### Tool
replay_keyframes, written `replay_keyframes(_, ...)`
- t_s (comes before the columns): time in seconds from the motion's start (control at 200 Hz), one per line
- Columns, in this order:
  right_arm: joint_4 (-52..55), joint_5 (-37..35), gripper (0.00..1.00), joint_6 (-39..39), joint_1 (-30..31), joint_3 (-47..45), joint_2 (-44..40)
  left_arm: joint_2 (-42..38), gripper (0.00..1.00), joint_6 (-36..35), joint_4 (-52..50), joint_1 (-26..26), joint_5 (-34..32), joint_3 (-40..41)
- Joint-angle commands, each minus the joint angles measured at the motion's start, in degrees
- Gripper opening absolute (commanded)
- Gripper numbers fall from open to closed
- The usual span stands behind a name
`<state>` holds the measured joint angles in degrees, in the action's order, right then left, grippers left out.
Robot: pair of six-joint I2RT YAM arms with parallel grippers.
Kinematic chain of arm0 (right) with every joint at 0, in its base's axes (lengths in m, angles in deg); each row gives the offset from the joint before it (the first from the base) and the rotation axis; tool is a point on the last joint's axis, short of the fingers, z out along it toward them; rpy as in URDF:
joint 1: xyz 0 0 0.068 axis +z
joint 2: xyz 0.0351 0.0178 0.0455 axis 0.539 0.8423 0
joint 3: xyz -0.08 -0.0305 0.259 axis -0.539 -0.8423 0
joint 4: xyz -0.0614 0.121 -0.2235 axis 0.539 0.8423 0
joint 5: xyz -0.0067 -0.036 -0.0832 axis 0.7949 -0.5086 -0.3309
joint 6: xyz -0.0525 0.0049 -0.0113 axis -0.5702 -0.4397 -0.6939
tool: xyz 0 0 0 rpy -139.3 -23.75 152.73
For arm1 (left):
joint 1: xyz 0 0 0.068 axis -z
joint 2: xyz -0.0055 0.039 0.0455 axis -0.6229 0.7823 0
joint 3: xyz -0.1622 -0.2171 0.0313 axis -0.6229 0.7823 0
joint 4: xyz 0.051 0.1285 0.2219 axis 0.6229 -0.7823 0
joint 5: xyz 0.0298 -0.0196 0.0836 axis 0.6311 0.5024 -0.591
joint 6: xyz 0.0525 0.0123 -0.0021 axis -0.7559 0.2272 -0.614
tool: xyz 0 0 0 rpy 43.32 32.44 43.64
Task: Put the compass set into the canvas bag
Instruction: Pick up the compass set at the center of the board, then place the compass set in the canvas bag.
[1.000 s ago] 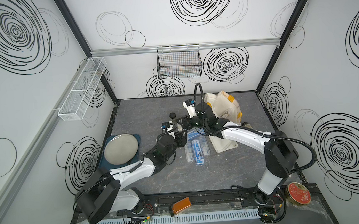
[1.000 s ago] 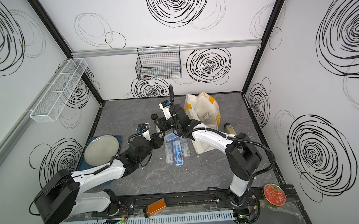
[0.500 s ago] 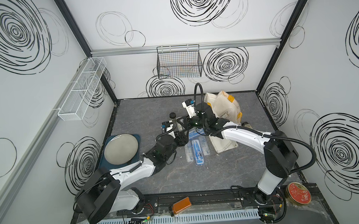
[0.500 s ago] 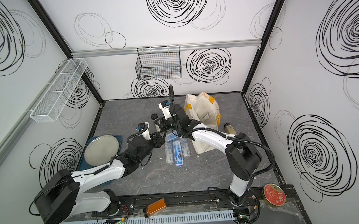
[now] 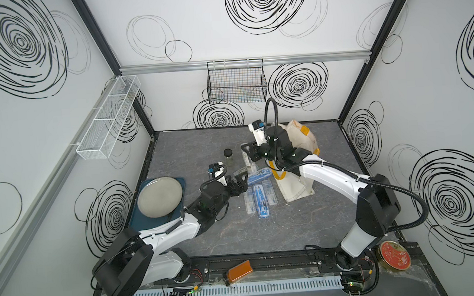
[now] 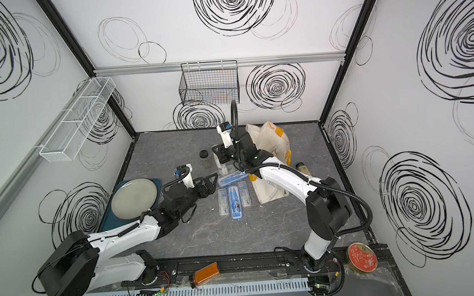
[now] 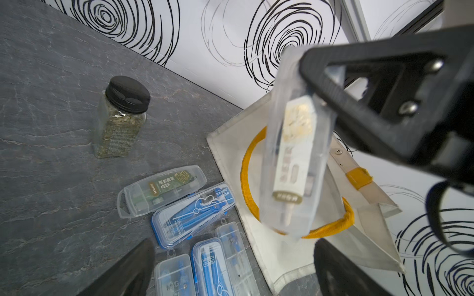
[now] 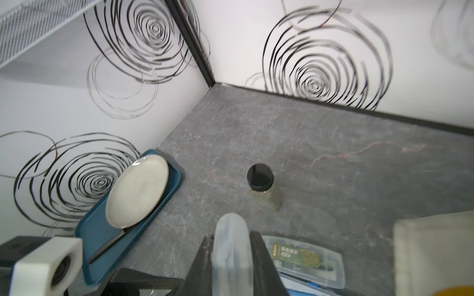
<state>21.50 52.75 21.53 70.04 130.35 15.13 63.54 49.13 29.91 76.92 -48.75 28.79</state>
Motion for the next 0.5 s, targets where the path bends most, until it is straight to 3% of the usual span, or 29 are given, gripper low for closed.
replay_keyframes(0.0,0.72,-3.12,0.08,-2.26,-4.46,4.25,-6.09,-0.10,0.99,-0.61,-0.21,-0.42,1.08,-0.27)
replay_keyframes(0.34,4.08,-21.53,0.07,-7.07,-13.76,0.39,-9.78,5.77,0.99,0.34,-2.83,1.71,0.63,-3.57)
replay_keyframes(0.495,2.75,-24.35,0.07,-6.88,-16.51,-4.81,-6.98,8.77,0.99,-1.17,-11.64,4.21,-3.16,-8.35)
